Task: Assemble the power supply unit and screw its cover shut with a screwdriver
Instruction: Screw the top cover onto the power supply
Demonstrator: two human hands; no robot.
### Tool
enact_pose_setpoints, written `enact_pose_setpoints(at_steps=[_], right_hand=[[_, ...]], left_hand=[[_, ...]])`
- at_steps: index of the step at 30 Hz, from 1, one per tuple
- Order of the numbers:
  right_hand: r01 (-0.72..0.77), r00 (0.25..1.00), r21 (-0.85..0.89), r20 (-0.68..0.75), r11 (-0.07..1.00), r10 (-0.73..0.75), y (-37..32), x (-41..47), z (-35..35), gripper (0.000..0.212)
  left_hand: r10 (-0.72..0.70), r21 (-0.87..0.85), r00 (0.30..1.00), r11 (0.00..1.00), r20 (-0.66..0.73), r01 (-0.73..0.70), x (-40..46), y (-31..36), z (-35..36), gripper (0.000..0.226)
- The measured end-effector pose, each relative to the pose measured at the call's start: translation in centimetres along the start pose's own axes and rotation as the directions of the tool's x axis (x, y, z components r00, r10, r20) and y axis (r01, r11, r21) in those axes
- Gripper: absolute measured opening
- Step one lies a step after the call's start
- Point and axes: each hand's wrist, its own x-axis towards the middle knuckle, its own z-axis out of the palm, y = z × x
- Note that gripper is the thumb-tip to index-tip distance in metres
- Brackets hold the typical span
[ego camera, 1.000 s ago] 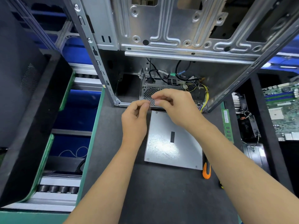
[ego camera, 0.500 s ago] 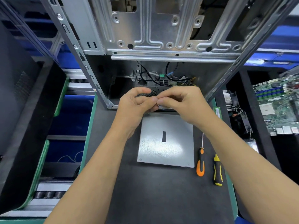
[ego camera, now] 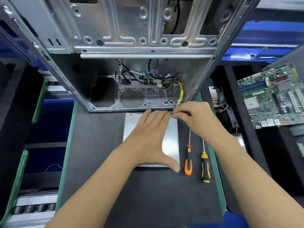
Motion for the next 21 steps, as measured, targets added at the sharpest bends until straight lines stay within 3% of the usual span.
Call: enact_pose_setpoints(at_steps=[6, 13, 16, 21], right_hand=[[-0.005, 0.998, -0.013, 0.062, 1.000, 0.006, -0.6, 0.0, -0.3, 0.008], [-0.072, 0.967, -0.290, 0.215, 0.954, 0.138, -2.4, 1.5, -0.9, 0.013], [-0.036, 0.951, -0.425, 0.264, 0.904, 0.162, -3.2, 2.1, -0.9, 0.016], [-0.052, 0.923, -0.454, 0.319, 0.889, 0.217, -3.6, 2.4, -1.1, 0.017]], left_hand=[[0.073, 0.147, 0.977, 0.984, 0.201, -0.104, 0.2, -1.0, -0.4, 0.169], [0.030, 0.240, 0.982, 0.968, 0.188, -0.075, 0.2, -0.4, -0.3, 0.156], [0.009, 0.241, 0.979, 0.969, 0.202, -0.059, 0.2, -0.3, -0.4, 0.156], [0.005, 0.201, 0.978, 0.978, 0.210, -0.048, 0.3, -0.3, -0.5, 0.160]])
